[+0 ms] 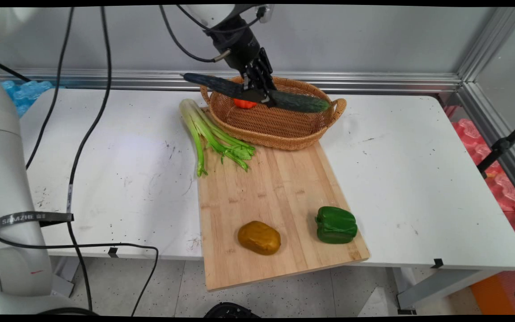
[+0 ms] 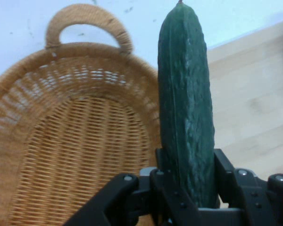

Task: Place the picked object on the cutting board

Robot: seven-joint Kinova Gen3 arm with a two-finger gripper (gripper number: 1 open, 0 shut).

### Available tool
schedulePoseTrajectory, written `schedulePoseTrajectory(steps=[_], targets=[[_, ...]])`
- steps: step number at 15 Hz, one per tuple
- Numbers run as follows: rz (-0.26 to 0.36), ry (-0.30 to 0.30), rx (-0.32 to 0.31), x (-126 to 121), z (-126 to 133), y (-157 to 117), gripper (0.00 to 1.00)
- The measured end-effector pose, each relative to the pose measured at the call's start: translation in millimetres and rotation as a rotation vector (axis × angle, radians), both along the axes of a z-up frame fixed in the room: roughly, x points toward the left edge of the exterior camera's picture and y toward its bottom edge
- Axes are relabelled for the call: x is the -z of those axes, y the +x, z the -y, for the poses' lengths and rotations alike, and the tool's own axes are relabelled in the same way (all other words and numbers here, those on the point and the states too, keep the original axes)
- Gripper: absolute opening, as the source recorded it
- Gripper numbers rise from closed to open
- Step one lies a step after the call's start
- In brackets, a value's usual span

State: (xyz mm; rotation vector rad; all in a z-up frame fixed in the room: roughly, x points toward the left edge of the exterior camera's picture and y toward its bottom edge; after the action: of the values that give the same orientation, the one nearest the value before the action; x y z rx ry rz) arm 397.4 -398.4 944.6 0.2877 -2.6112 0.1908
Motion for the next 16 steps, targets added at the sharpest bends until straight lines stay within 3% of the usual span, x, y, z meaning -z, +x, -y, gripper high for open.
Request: schedulePoseTrajectory(steps=[9, 16], targets=[[-0.081, 0.097, -0.132, -8.0, -84.9, -16.7, 0.00], [-0.092, 0.103, -0.158, 18.9, -112.1, -33.1, 0.00]])
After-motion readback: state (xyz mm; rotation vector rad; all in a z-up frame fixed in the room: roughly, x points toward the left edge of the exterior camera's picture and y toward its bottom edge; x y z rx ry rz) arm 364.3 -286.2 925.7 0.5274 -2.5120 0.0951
